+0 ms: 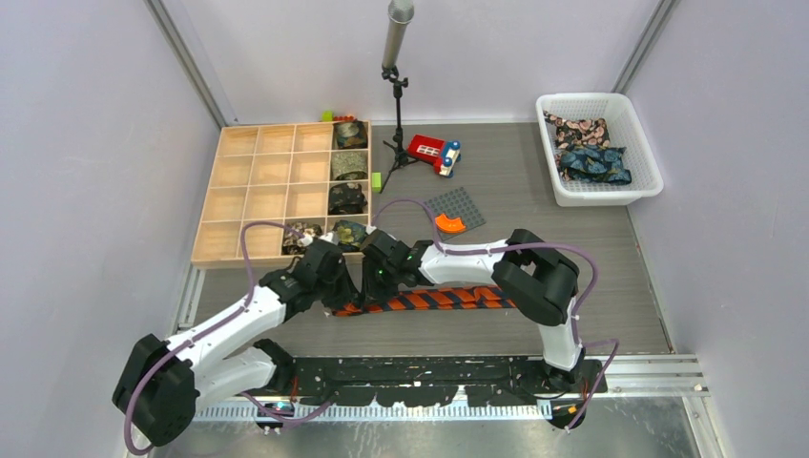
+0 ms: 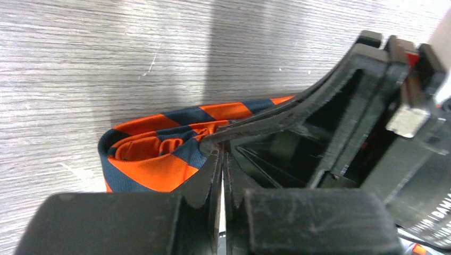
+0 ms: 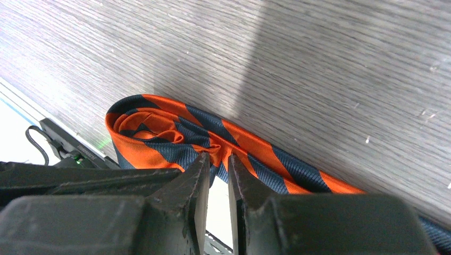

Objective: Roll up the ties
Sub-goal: Roll the tie at the center of the board.

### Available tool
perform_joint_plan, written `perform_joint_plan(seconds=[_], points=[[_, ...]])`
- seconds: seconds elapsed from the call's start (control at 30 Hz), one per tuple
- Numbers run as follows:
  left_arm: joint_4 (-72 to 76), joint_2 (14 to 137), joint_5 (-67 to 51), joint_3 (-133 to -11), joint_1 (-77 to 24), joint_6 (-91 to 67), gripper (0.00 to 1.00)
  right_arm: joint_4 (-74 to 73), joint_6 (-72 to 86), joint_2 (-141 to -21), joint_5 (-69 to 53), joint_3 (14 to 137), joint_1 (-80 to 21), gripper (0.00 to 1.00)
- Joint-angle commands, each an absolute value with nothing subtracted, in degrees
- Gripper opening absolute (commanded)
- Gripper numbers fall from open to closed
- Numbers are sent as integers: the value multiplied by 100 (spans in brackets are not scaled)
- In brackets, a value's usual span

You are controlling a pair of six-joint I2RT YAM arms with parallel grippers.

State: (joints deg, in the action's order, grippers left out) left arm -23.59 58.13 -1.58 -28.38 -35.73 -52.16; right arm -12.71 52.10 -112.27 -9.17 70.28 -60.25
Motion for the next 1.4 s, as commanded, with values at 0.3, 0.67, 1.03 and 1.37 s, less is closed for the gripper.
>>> perform_joint_plan(seconds=[0.3,0.67,1.03,1.37], points=[[-4221,5099,1224,-3584,-3591,-5093,4,-1057,5214,-11285,-920,7045,-6066,23],[-3981,5430,1282,-3298,-3594,-5046,0,-1195,5151,-11247,-875,7127,-6064,22],[-3390,5631,1024,-2982,-3595,-5036,0,-1280,5009,-11067,-912,7313,-6051,31],[-3079,5757,919,-2911,-3592,-5062,0,-1318,4930,-10909,-1111,7487,-6065,39]])
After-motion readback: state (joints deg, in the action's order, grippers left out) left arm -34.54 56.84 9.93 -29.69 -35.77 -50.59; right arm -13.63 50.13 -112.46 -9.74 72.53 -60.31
